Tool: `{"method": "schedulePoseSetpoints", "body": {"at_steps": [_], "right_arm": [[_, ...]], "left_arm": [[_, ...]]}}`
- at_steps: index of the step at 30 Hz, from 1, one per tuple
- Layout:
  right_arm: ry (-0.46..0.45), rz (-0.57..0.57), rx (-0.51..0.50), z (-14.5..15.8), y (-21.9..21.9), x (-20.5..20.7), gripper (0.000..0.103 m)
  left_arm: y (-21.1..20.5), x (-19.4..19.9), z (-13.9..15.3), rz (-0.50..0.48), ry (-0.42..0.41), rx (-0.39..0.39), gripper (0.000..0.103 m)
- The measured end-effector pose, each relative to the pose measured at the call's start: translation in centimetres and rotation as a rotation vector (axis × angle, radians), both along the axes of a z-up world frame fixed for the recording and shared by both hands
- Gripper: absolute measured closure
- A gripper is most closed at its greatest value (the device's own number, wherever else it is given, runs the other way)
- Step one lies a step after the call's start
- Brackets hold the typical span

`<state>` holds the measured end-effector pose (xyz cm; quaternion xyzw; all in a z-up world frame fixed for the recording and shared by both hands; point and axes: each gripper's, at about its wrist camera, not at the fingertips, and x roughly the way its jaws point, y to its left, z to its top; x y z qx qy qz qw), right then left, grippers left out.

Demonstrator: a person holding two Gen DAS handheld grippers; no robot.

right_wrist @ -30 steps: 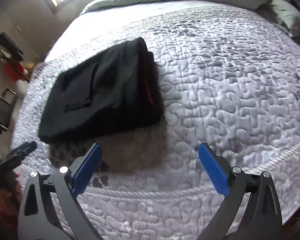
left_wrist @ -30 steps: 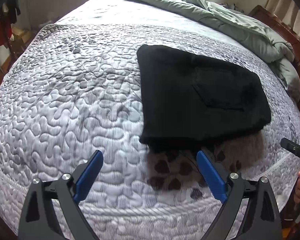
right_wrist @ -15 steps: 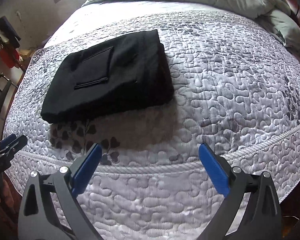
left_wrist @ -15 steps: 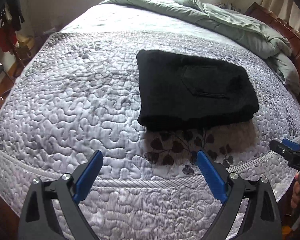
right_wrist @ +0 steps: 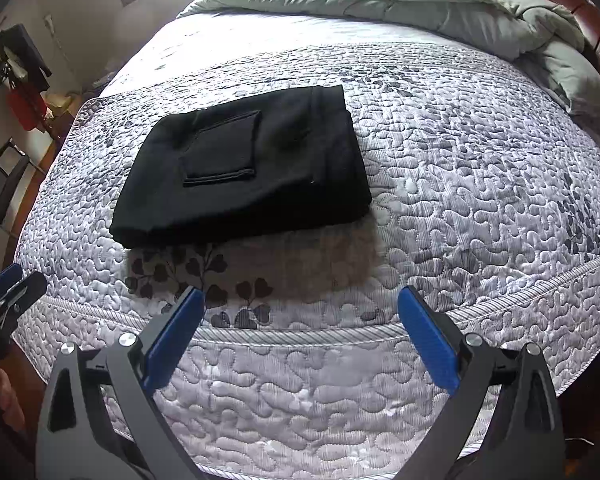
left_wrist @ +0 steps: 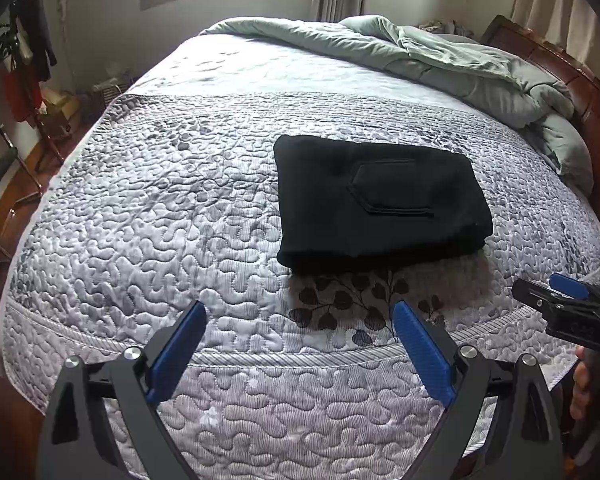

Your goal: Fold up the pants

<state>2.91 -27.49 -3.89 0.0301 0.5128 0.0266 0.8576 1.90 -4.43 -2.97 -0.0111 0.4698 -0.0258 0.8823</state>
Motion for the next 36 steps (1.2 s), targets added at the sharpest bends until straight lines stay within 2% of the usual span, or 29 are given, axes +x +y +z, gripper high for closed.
{"method": "schedulePoseSetpoints", "body": {"at_steps": [9, 21, 36], "right_arm": [[-0.008, -0.008, -0.014, 0.8, 0.5, -0.3, 0.005], [0.012, 0.005, -0.006, 0.3, 0.9, -0.1, 0.005], [0.010, 0.002, -0.021, 0.1, 0.7, 0.2, 0.005]], "left_arm": [[-0.2, -0.3, 0.1, 0.019, 0.005, 0.049, 0.006], [-0.3, 0.1, -1.4, 0.006, 0.043, 0.049, 0.006], [-0.6, 0.3, -1.7, -0.008, 0.053, 0.059, 0.006]]}}
